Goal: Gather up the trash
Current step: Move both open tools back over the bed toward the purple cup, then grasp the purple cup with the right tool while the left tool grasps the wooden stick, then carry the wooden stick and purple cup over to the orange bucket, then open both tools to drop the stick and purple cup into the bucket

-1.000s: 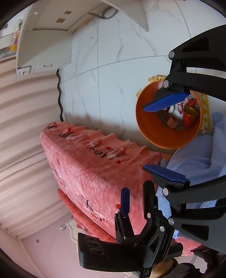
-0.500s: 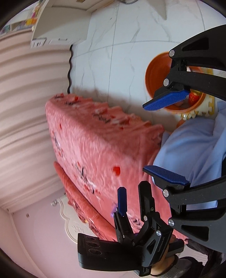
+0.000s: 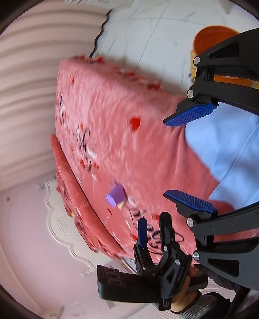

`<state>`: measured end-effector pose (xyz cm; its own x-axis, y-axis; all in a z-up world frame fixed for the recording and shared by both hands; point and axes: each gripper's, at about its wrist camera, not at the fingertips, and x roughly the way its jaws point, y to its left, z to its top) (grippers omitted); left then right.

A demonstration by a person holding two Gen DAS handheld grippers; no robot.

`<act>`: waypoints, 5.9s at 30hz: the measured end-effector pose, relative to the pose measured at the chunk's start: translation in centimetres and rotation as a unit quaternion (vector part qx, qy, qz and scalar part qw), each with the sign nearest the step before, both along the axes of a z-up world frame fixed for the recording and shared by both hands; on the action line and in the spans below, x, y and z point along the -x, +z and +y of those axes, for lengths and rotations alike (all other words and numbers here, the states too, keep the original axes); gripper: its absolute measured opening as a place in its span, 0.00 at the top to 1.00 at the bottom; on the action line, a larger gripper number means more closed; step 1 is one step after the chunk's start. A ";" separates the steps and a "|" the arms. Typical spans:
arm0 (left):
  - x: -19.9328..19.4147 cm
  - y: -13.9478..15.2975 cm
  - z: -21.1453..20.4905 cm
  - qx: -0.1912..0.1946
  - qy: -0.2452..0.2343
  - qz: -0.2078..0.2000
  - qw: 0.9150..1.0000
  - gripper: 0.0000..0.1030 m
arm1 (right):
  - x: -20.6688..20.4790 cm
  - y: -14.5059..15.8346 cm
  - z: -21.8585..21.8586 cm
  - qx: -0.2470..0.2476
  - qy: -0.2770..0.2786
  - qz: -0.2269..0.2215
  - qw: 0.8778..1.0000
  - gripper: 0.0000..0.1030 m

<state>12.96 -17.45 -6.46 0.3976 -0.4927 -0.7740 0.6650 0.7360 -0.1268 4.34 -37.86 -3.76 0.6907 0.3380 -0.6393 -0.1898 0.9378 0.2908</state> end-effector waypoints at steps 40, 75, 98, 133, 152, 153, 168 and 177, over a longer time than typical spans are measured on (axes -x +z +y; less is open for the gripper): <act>-20.0 -5.8 18.4 -0.037 0.059 0.035 0.997 0.17 | -30.1 -8.0 22.5 0.075 0.159 0.026 0.984 0.32; -24.3 -8.1 15.8 -0.066 -0.216 0.044 0.973 0.61 | -26.6 -5.8 17.5 0.041 0.125 0.004 0.991 0.40; -12.0 -5.0 15.1 -0.054 -0.094 0.065 0.992 0.70 | -17.7 -3.2 16.8 0.042 0.179 0.004 0.983 0.40; 3.4 1.8 -2.2 -0.071 -0.223 -0.008 0.972 0.70 | 3.5 3.3 -0.6 0.030 0.056 -0.059 0.996 0.40; 5.4 -2.9 -24.0 -0.055 -0.402 0.020 0.914 0.70 | 12.4 -3.0 -21.8 0.019 -0.191 0.013 0.981 0.40; 5.4 -3.5 -24.7 -0.059 -0.405 0.021 0.912 0.70 | 12.6 -3.6 -22.7 0.019 -0.200 0.017 0.979 0.40; 4.8 -10.2 -31.3 -0.101 -0.406 0.078 0.905 0.63 | 14.1 -10.1 -28.2 -0.021 -0.256 0.066 0.964 0.40; 4.5 -10.2 -31.0 -0.104 -0.392 0.083 0.910 0.53 | 11.7 -12.1 -27.4 -0.028 -0.243 0.086 0.966 0.40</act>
<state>8.50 -48.41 -16.67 -0.1437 -0.4099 -0.9007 0.9805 0.0642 -0.1856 -7.40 -65.25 -15.91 0.6621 0.0386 -0.7484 0.3239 0.8859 0.3322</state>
